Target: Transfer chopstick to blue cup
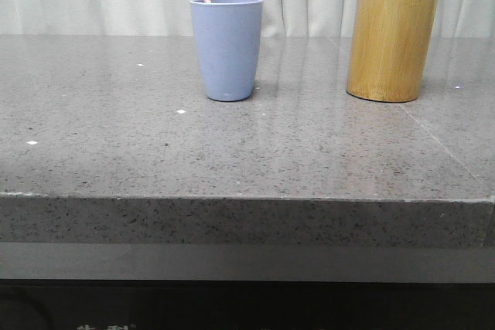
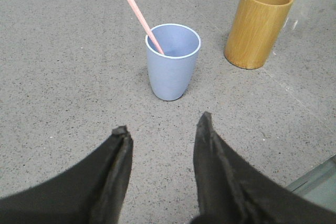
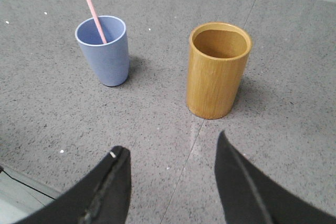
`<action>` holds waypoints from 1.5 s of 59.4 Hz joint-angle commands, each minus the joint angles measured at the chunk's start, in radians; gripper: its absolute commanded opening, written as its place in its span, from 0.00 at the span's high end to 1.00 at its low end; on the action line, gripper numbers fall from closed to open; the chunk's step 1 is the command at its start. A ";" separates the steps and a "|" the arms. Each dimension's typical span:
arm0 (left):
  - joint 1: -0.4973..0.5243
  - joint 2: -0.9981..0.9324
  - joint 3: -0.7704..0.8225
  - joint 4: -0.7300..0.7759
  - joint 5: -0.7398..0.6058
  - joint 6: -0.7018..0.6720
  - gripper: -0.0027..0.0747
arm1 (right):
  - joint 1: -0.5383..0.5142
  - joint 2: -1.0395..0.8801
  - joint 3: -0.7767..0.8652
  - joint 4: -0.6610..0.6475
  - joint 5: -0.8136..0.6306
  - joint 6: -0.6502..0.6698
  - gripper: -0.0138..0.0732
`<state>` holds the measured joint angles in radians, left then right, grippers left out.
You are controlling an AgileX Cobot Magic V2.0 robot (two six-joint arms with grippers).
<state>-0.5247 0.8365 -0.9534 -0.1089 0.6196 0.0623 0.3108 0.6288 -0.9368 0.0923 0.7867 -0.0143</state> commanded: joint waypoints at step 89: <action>0.224 -0.353 0.378 0.033 -0.369 0.007 0.99 | -0.006 -0.185 0.166 -0.031 -0.066 -0.003 0.92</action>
<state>-0.3587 0.5714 -0.6495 -0.0761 0.4076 0.0683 0.3108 0.4392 -0.7479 0.0702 0.7912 -0.0143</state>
